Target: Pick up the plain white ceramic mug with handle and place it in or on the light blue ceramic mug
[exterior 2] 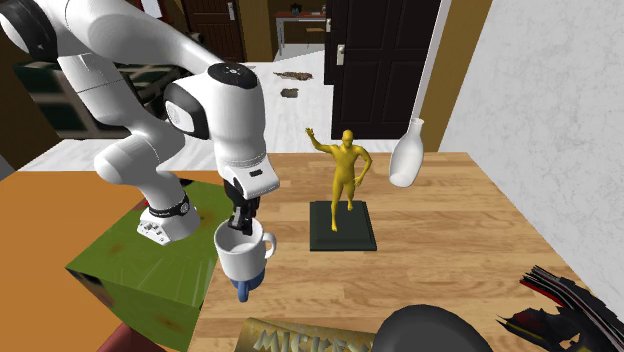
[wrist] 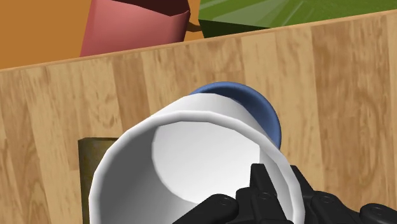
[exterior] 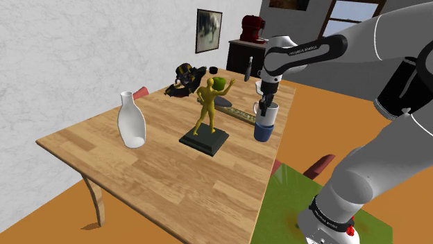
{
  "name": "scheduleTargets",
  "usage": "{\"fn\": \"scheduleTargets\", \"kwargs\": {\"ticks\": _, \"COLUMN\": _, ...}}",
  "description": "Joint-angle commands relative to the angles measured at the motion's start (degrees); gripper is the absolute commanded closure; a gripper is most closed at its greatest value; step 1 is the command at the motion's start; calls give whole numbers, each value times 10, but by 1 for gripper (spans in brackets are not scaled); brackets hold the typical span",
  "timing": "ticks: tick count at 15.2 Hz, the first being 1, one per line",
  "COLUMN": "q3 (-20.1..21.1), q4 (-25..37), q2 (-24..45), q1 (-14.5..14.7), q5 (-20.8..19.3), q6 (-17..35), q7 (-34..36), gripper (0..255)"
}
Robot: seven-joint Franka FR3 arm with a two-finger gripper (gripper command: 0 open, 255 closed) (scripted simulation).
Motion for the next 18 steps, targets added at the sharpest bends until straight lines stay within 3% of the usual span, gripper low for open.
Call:
{"fn": "scheduleTargets", "kwargs": {"ticks": 1, "q3": 0, "q4": -2, "q2": 1, "q1": 0, "q5": 0, "q6": 0, "q7": 0, "gripper": 255}}
{"fn": "scheduleTargets", "kwargs": {"ticks": 2, "q3": 0, "q4": -2, "q2": 2, "q1": 0, "q5": 0, "q6": 0, "q7": 0, "gripper": 0}}
{"fn": "scheduleTargets", "kwargs": {"ticks": 7, "q3": 0, "q4": -2, "q2": 1, "q1": 0, "q5": 0, "q6": 0, "q7": 0, "gripper": 0}}
{"fn": "scheduleTargets", "kwargs": {"ticks": 11, "q3": 4, "q4": 63, "q2": -8, "q1": 2, "q5": 3, "q6": -74, "q7": 0, "gripper": 0}}
{"fn": "scheduleTargets", "kwargs": {"ticks": 18, "q3": 4, "q4": 63, "q2": -8, "q1": 2, "q5": 3, "q6": -74, "q7": 0, "gripper": 0}}
